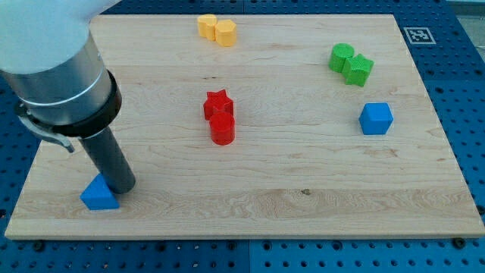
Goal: Slide the blue cube closer to the blue triangle
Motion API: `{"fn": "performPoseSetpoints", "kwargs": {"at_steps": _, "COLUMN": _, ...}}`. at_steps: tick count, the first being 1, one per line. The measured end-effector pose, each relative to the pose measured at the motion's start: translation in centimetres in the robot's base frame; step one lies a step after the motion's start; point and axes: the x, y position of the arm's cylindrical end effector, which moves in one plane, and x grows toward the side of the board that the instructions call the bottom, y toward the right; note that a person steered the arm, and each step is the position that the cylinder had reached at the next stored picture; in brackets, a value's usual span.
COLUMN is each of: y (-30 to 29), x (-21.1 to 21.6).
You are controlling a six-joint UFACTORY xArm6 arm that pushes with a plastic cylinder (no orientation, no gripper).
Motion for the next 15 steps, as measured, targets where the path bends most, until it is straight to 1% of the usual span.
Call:
{"fn": "performPoseSetpoints", "kwargs": {"at_steps": 1, "y": 2.7, "x": -2.5}}
{"fn": "performPoseSetpoints", "kwargs": {"at_steps": 2, "y": 11.0, "x": -2.7}}
{"fn": "performPoseSetpoints", "kwargs": {"at_steps": 3, "y": 20.4, "x": -0.7}}
{"fn": "performPoseSetpoints", "kwargs": {"at_steps": 4, "y": 31.3, "x": -1.2}}
{"fn": "performPoseSetpoints", "kwargs": {"at_steps": 5, "y": 41.9, "x": -3.5}}
{"fn": "performPoseSetpoints", "kwargs": {"at_steps": 6, "y": 47.9, "x": -8.7}}
{"fn": "performPoseSetpoints", "kwargs": {"at_steps": 7, "y": 45.9, "x": -12.4}}
{"fn": "performPoseSetpoints", "kwargs": {"at_steps": 8, "y": 39.1, "x": -11.5}}
{"fn": "performPoseSetpoints", "kwargs": {"at_steps": 9, "y": 31.3, "x": -8.7}}
{"fn": "performPoseSetpoints", "kwargs": {"at_steps": 10, "y": 30.2, "x": -8.0}}
{"fn": "performPoseSetpoints", "kwargs": {"at_steps": 11, "y": 32.5, "x": -9.9}}
{"fn": "performPoseSetpoints", "kwargs": {"at_steps": 12, "y": 30.4, "x": -10.7}}
{"fn": "performPoseSetpoints", "kwargs": {"at_steps": 13, "y": 25.9, "x": -8.3}}
{"fn": "performPoseSetpoints", "kwargs": {"at_steps": 14, "y": 22.2, "x": -3.2}}
{"fn": "performPoseSetpoints", "kwargs": {"at_steps": 15, "y": 21.0, "x": -0.3}}
